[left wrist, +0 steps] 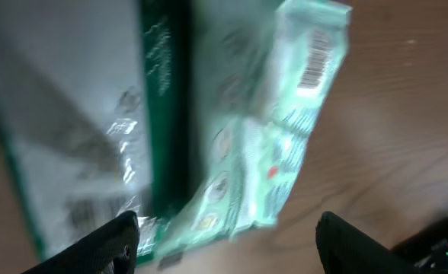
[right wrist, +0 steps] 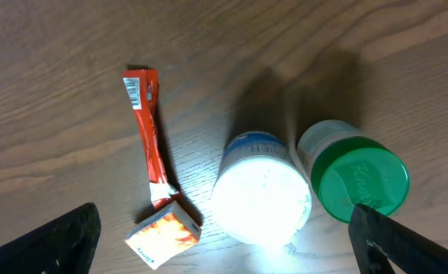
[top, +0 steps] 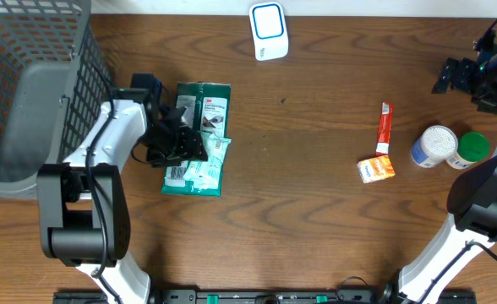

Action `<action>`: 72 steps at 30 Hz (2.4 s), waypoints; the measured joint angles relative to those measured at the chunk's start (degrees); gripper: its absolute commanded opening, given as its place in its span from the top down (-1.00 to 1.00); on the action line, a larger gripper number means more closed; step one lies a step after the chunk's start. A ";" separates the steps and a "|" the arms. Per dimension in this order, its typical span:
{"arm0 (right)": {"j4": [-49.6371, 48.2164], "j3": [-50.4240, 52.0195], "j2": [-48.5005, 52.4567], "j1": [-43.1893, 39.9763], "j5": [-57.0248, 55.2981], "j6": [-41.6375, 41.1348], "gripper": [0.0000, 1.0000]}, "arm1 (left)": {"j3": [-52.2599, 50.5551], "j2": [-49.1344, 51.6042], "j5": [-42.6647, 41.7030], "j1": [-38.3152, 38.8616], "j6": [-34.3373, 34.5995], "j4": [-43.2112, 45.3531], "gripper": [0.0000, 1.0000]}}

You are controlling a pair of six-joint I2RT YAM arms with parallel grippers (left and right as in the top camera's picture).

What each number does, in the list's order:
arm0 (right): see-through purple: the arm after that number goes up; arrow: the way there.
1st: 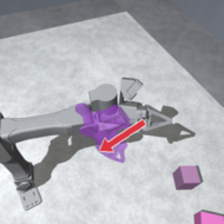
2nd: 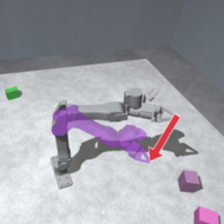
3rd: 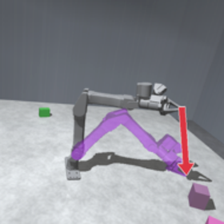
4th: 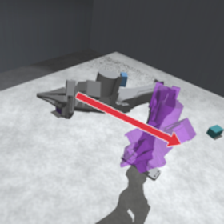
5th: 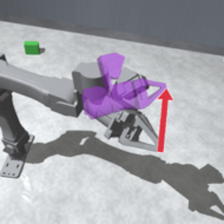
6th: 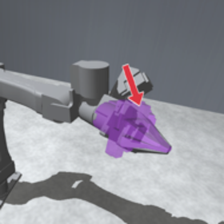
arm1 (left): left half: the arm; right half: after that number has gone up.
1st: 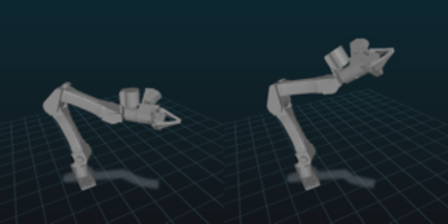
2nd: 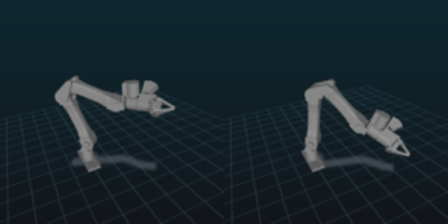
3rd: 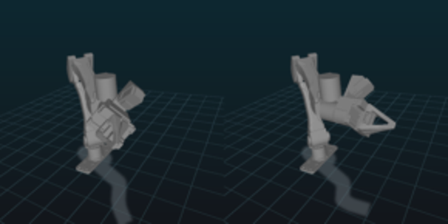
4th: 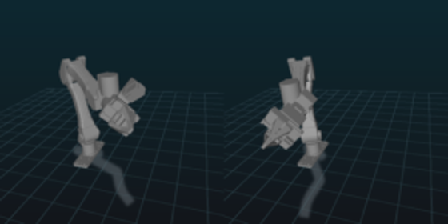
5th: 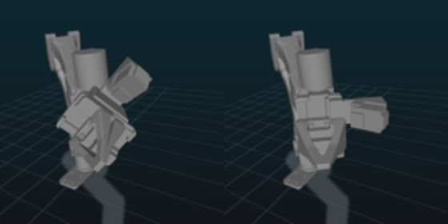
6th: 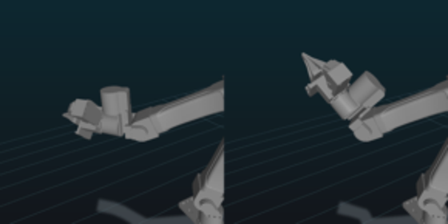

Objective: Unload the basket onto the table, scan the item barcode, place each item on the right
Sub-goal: 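Grasp the mint wipes packet on the glove pack with the left gripper, then raise the wipes packet and hold it over the scanner, left gripper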

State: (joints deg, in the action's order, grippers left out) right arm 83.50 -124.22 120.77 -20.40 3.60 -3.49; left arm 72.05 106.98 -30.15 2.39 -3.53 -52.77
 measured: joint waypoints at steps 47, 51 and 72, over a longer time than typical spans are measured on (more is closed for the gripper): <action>-0.02 0.02 0.00 0.00 0.00 0.00 -0.98 | -5.62 -15.28 -24.55 -3.63 2.60 12.22 0.86; -0.02 0.02 0.00 0.00 0.00 0.00 -0.99 | -5.25 -20.55 -29.00 -3.39 5.53 10.58 0.86; -0.02 0.02 0.00 0.00 0.00 -0.02 -0.98 | -5.25 -23.63 -26.43 6.40 11.23 3.04 0.85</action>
State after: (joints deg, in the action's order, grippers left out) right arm 83.48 -124.20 120.77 -20.40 3.60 -3.51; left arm 66.81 83.35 -56.58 8.80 7.70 -49.74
